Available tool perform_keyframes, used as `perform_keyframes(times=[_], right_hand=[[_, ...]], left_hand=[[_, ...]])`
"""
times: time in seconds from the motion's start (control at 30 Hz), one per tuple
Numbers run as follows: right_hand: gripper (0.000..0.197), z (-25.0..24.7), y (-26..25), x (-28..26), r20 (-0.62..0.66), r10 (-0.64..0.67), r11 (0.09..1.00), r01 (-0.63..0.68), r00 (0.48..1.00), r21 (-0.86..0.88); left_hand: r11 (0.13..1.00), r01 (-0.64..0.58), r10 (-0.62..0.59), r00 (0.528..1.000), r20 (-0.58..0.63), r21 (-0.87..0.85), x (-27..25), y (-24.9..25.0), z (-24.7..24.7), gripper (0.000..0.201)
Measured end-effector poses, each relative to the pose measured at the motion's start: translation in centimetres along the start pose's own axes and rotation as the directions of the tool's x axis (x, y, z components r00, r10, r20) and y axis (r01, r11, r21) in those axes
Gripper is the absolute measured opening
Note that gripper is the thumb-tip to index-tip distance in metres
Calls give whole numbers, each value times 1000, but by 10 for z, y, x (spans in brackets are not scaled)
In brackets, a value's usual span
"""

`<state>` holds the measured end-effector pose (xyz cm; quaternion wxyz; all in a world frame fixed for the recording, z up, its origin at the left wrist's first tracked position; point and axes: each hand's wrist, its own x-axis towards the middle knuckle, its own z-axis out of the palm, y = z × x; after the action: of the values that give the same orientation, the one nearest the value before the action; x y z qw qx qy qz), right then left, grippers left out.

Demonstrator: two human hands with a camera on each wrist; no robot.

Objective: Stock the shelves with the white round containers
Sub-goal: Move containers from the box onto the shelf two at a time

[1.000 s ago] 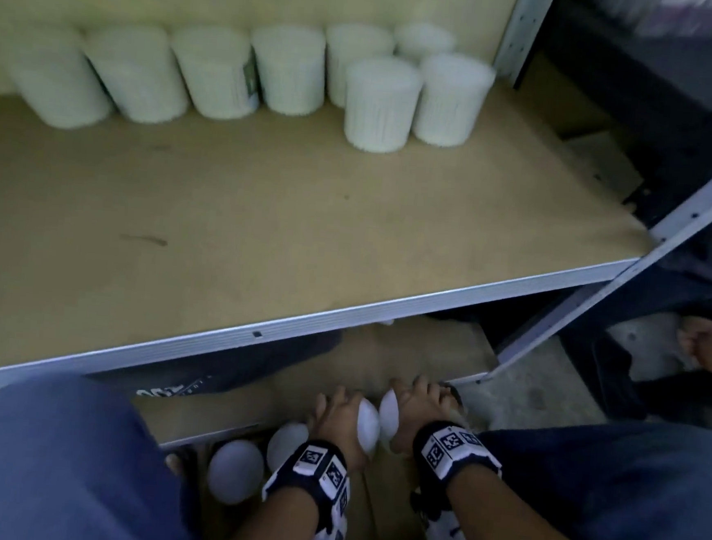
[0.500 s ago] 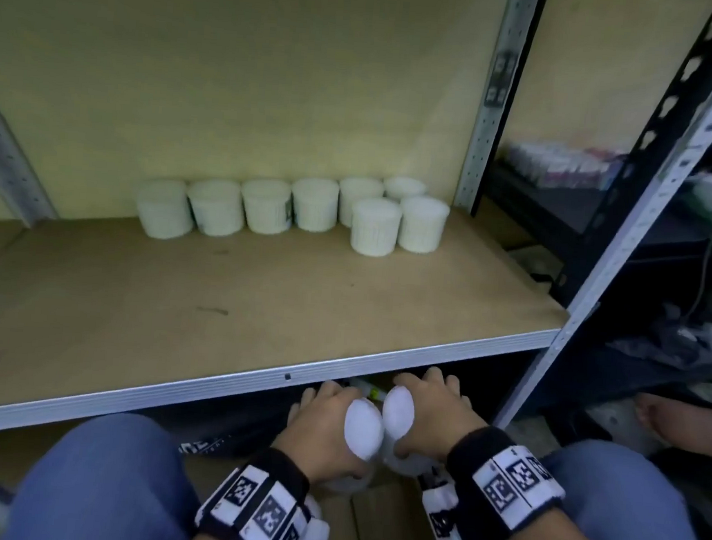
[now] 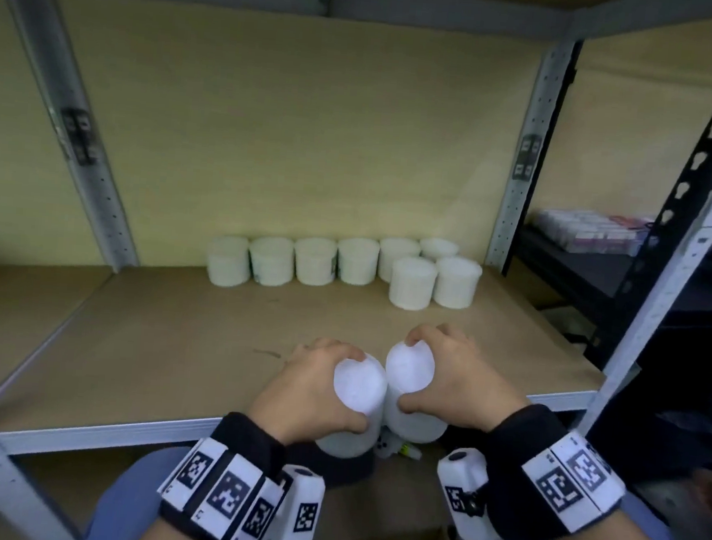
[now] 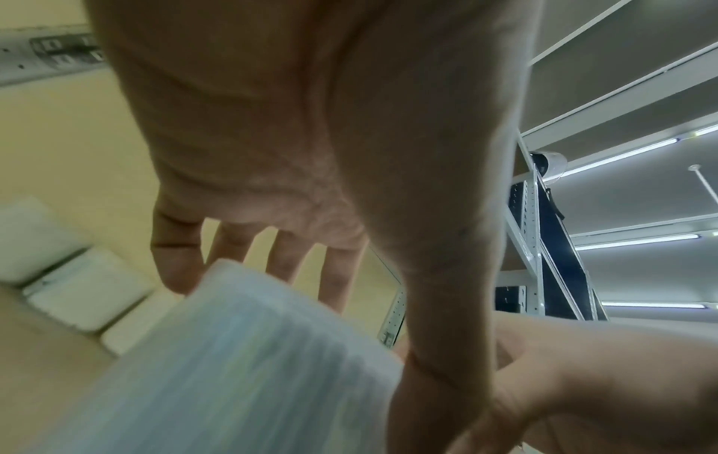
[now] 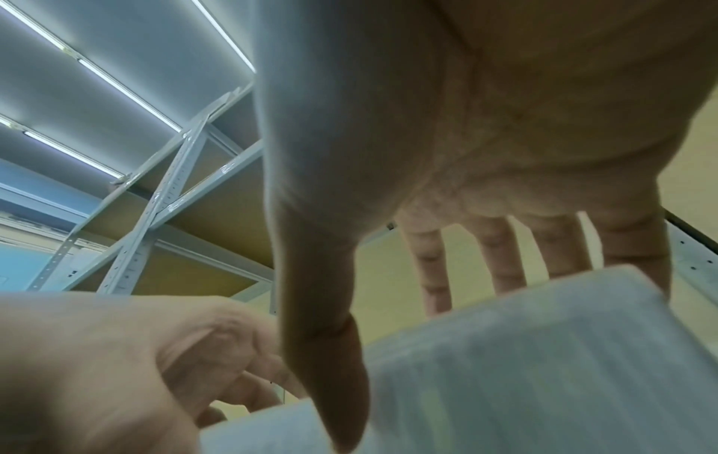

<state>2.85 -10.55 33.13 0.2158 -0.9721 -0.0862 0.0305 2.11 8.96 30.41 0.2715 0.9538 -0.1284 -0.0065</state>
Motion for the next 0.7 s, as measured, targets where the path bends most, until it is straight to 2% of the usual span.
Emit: perform_keyframes(times=[0.13,0.4,0.57,0.7], right_hand=[[67,0,-11,19,-34,-33,999,34,999,30],[72,22,-22,67,-21,-60,998,61,998,23],[68,39,-16,81,36,-48,999,47,998,17],[65,47,-12,81,-4,-64,998,64,998,22]], left_hand=[[999,52,-53,997,-55,-16,9,-8,-15,74],[984,172,-175,982,-72,-45,33,-36,-18,73],[982,188,-189,980,-58,-18,38,-45,-9,71],[983,183,-184,981,-57,-23,36,-50,-6,71]])
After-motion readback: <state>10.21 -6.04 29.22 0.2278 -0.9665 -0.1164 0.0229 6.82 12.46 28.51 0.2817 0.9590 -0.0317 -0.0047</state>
